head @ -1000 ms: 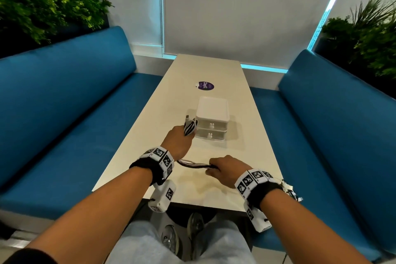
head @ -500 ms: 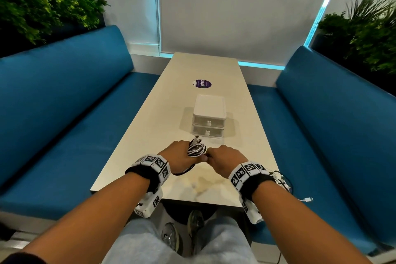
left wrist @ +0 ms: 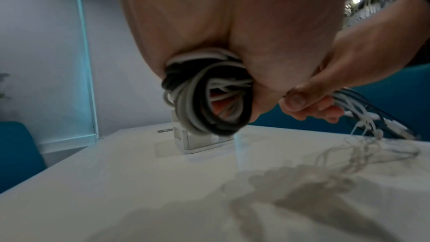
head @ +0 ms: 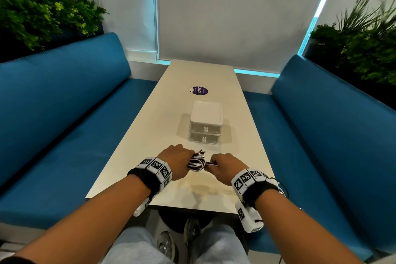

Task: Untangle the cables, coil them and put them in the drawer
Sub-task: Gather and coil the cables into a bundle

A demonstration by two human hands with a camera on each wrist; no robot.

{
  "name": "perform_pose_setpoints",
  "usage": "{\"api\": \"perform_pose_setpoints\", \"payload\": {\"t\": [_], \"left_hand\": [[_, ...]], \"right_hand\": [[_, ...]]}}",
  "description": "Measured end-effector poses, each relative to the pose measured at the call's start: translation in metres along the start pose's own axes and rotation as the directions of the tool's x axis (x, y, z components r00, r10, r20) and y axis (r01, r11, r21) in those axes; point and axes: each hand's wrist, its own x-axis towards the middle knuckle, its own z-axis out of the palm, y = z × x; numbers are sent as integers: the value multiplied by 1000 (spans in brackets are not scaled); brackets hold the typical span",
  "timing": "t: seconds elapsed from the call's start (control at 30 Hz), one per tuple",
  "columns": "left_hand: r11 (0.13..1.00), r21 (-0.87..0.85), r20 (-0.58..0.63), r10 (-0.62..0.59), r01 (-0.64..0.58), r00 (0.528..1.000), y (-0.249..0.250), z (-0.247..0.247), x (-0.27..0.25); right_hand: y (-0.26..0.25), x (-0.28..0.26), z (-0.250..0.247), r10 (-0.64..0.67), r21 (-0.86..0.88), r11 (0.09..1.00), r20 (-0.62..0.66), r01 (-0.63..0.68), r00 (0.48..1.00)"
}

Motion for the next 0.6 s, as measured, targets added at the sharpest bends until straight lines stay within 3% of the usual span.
{"api": "perform_pose_setpoints", "payload": {"t": [0.1,0.3,0.6], "left_hand": [[999,-41,10,-13,13,1000,1,4,1],[977,-207,45,-32,41,998,7,10,1],[989,-128,-6,-79,77,997,8,15,-10]], "right_hand": [[1,-1,5,34,-62,998,37,-32,999],[2,-1,10,13,-161,987,-24,-17,1000],[-3,-5,1,-11,-168,986,-7,9,1000]]}}
